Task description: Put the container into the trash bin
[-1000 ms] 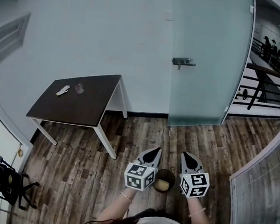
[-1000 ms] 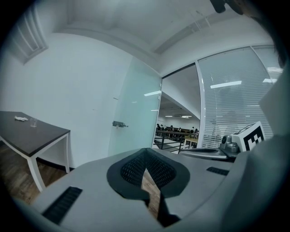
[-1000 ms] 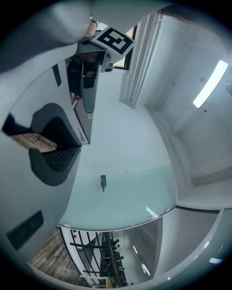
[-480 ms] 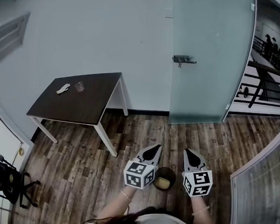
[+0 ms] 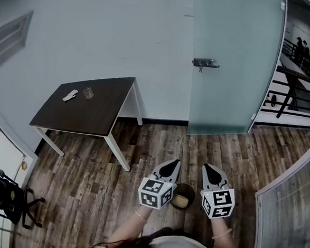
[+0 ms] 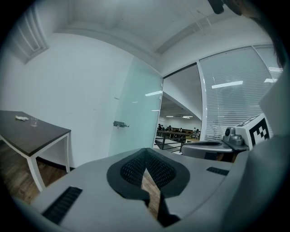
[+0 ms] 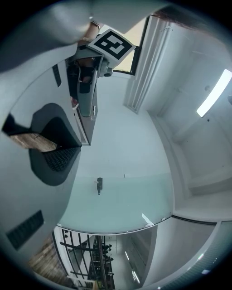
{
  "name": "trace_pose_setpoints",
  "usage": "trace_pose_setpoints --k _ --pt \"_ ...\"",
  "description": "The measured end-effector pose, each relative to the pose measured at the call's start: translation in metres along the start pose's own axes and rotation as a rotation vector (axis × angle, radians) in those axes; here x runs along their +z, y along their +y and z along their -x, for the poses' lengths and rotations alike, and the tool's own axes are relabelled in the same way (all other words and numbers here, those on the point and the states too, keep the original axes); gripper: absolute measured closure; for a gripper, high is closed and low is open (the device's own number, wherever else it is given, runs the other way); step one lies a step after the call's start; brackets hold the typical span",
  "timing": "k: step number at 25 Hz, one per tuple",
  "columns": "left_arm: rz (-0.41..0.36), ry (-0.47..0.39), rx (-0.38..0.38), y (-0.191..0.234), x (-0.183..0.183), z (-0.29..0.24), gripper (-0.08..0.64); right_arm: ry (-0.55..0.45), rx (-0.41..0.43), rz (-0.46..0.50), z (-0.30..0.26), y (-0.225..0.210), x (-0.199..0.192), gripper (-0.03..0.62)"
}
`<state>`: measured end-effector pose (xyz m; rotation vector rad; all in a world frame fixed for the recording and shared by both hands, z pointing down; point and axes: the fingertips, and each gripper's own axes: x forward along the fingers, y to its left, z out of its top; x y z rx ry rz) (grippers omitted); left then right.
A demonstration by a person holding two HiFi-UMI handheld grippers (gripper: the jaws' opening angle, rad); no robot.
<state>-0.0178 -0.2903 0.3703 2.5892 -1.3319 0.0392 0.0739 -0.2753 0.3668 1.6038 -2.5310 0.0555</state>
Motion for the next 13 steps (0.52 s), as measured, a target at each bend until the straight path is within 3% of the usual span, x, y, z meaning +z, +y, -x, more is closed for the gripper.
trace_pose_setpoints --k 13 --pt "-0.010 0.025 -0.031 -0.004 -0.003 -0.019 0.541 0.010 0.001 0.010 -0.010 -0.012 -0.001 0.584"
